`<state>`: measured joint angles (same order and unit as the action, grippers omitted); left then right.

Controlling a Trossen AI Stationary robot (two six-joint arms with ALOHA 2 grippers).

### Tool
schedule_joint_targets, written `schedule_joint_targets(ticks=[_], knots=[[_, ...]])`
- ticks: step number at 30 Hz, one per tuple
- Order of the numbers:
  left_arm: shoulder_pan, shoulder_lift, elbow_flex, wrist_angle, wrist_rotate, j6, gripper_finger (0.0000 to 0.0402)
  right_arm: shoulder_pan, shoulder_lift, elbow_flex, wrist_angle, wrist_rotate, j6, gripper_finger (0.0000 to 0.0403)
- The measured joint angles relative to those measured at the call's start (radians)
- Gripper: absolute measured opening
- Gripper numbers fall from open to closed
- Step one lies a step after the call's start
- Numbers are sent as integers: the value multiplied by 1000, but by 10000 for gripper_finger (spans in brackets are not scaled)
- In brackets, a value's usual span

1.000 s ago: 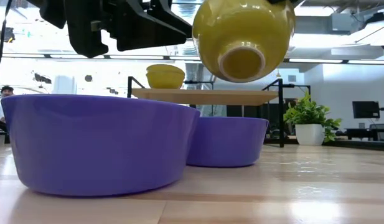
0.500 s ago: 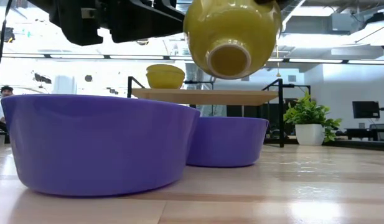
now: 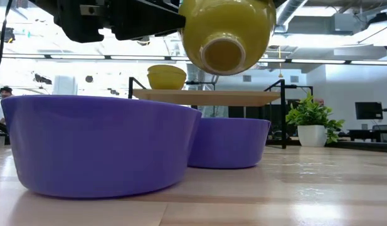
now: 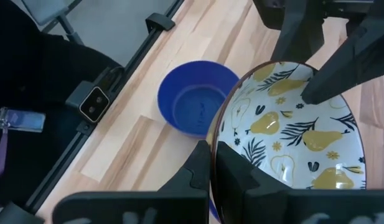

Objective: Pick & Place Mini bowls
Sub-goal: Stack the white patterned bowl on top of the stacked white patterned bowls on the shelf

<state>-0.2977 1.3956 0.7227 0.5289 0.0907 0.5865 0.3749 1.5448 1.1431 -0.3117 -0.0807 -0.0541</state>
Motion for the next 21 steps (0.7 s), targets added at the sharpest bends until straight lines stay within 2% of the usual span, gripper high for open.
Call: schedule_joint_targets(ticks=[12, 21], knots=[[5, 0, 0, 6, 31, 2, 85, -11, 0, 0, 6, -40, -9, 0], [19, 0, -1, 17, 106, 1, 53, -17, 0, 0, 15, -58, -36, 2]])
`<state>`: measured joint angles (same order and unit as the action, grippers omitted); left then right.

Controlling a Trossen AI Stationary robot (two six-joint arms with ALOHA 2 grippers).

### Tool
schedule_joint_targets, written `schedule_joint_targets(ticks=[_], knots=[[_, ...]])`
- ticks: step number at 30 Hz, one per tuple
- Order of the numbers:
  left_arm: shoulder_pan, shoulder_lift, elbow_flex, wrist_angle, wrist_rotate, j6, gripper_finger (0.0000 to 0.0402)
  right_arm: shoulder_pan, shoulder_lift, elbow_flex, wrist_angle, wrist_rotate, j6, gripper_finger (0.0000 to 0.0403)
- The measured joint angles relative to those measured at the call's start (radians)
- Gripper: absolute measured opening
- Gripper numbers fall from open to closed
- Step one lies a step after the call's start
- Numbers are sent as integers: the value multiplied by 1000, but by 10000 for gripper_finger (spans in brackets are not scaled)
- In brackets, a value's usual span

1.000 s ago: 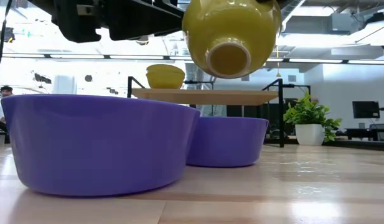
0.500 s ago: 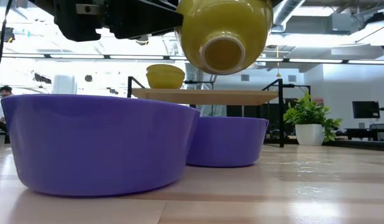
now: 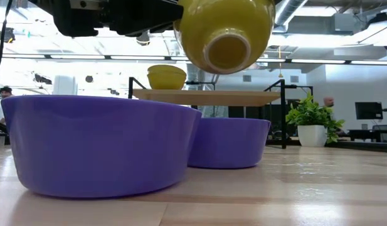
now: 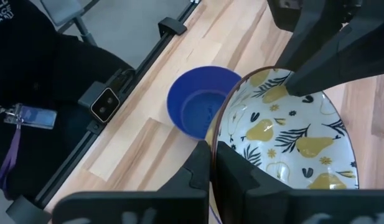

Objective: Pick & Place Mini bowls
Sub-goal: Stack the white patterned bowl on top of the stacked white patterned bowls on the shelf

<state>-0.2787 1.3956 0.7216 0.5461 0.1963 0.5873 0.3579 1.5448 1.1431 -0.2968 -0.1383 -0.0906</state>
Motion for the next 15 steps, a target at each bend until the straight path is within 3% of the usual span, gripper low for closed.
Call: schedule_joint_targets(ticks=[15], knots=[[-1, 3, -3, -8, 3, 6, 13, -19, -2, 2, 21, 7, 37, 22]])
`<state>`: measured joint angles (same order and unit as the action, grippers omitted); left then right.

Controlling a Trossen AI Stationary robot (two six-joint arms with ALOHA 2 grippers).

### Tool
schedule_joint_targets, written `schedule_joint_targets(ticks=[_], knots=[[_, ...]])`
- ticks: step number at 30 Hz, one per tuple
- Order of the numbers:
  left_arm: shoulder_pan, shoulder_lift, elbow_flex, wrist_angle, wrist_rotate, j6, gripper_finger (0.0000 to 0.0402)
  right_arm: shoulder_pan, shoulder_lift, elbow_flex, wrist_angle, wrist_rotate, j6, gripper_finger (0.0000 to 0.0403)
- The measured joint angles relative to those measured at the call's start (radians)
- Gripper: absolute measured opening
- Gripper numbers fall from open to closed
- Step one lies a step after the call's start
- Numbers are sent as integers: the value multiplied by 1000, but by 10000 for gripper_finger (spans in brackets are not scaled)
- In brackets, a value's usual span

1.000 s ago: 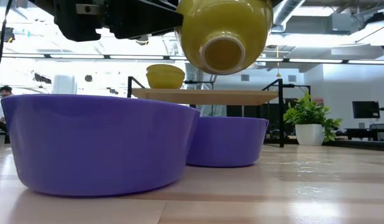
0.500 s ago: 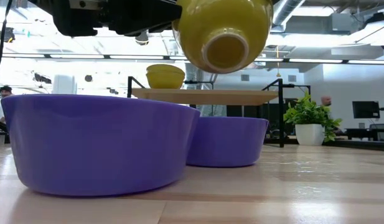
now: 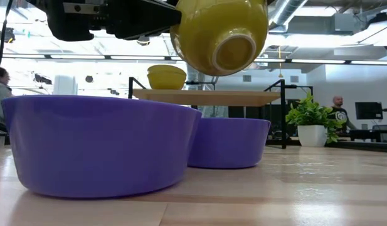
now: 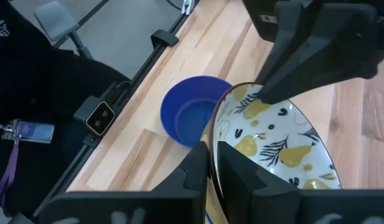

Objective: Pick & Place Mini bowls
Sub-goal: Stack the white patterned bowl on top of the stacked white patterned bowls on the shelf

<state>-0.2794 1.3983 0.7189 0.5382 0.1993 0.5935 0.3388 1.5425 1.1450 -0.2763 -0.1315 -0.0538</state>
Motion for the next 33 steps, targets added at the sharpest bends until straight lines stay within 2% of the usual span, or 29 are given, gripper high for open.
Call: schedule_joint_targets(ticks=[24, 33], knots=[[2, -1, 3, 15, -24, -8, 10, -1, 1, 25, 21, 68, -3, 80], [2, -2, 3, 2, -33, -9, 10, -1, -2, 140, -155, 75, 4, 84]])
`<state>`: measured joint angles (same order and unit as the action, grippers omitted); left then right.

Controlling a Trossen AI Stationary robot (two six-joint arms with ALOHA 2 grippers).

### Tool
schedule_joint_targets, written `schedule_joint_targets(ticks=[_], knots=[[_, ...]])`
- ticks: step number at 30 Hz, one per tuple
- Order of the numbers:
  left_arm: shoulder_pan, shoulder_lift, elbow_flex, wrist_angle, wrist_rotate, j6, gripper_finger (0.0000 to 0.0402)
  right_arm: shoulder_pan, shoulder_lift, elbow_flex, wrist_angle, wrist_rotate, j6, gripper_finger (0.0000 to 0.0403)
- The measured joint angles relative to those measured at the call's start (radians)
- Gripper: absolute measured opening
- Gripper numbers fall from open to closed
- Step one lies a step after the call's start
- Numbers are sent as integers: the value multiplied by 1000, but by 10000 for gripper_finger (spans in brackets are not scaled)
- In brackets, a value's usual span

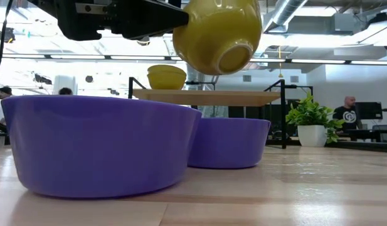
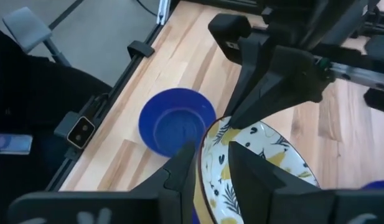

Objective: Pick & Place Mini bowls
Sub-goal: Stack the white patterned bowl on top of the stacked white patterned bowls on the shelf

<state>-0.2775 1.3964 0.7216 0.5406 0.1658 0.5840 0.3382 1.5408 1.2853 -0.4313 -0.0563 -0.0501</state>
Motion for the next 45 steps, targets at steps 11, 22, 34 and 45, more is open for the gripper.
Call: schedule_joint_targets(ticks=[11, 22, 34, 45], knots=[[4, 0, 0, -2, -12, -20, 10, 24, -94, 49, -133, 144, 27, 35], [42, -1, 0, -1, -49, -44, 10, 153, -257, -87, -236, 467, 164, 0], [51, -99, -1, -29, -87, -99, 10, 259, -468, -518, 164, 702, 286, 0], [51, -330, -1, -235, -186, -127, 10, 302, -465, -606, 290, 822, 287, 0]])
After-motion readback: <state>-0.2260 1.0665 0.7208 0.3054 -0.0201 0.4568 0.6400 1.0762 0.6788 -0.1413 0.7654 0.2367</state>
